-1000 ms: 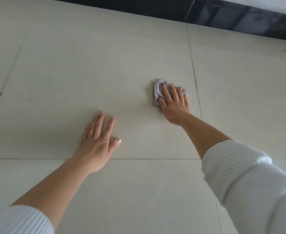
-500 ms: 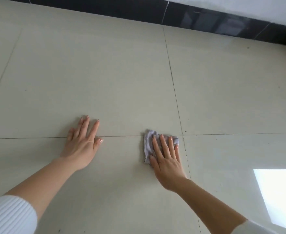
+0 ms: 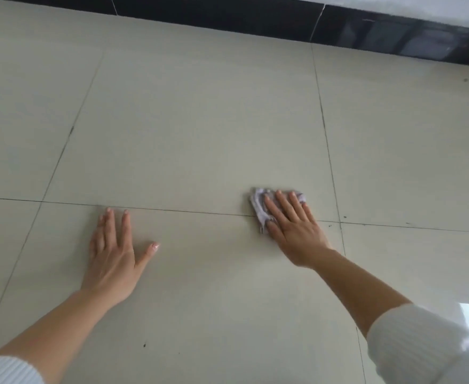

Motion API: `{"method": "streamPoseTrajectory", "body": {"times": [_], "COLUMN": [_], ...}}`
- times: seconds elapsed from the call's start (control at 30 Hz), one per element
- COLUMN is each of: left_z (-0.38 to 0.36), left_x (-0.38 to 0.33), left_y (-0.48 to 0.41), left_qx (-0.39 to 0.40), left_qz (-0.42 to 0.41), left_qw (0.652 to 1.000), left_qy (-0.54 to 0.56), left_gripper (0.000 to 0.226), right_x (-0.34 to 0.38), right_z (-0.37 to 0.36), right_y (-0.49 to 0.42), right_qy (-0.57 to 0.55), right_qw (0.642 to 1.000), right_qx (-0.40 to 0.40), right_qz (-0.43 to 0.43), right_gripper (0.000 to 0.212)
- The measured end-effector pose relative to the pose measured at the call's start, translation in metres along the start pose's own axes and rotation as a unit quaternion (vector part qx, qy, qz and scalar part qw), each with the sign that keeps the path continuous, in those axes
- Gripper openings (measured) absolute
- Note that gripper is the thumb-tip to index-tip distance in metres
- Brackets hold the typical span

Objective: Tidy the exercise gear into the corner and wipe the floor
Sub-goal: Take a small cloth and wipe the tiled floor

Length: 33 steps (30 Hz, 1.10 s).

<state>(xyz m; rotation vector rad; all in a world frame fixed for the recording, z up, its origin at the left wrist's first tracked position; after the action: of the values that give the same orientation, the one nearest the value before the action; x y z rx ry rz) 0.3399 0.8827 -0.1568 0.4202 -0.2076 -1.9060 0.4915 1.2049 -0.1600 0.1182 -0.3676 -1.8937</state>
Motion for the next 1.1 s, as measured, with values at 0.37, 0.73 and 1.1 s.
{"method": "streamPoseTrajectory", "body": {"times": [0.37, 0.73, 1.1], "left_z": [-0.001, 0.0, -0.007], "left_x": [0.029, 0.013, 0.023], "left_y": [-0.001, -0.009, -0.029], "left_qx": [0.032, -0.082, -0.124], "left_qz": [0.002, 0.0, -0.01], "left_qw": [0.999, 0.997, 0.992], "left_qy": [-0.02, 0.015, 0.004], "left_gripper": [0.119, 0.076, 0.067], "right_x": [0.094, 0.135, -0.005], "right_z": [0.005, -0.04, 0.019], "right_y": [-0.043, 0.049, -0.065], "right_qy": [-0.071, 0.099, -0.033], "right_qw": [0.997, 0.878, 0.994], "right_qx": [0.032, 0.031, -0.041], "right_qz": [0.017, 0.466, -0.094], "right_gripper": [0.058, 0.052, 0.056]}}
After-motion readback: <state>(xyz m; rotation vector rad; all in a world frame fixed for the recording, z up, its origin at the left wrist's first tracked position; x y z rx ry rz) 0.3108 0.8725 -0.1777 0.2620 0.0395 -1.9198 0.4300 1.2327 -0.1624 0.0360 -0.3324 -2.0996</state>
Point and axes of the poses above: each hand's wrist, its own y-axis away from the middle knuckle, its own z-axis out of the back of the hand, x = y × z, the point moved 1 cm from there along -y, towards the middle knuckle, and after that the axes turned 1 degree about z, right-handed, at the moved point
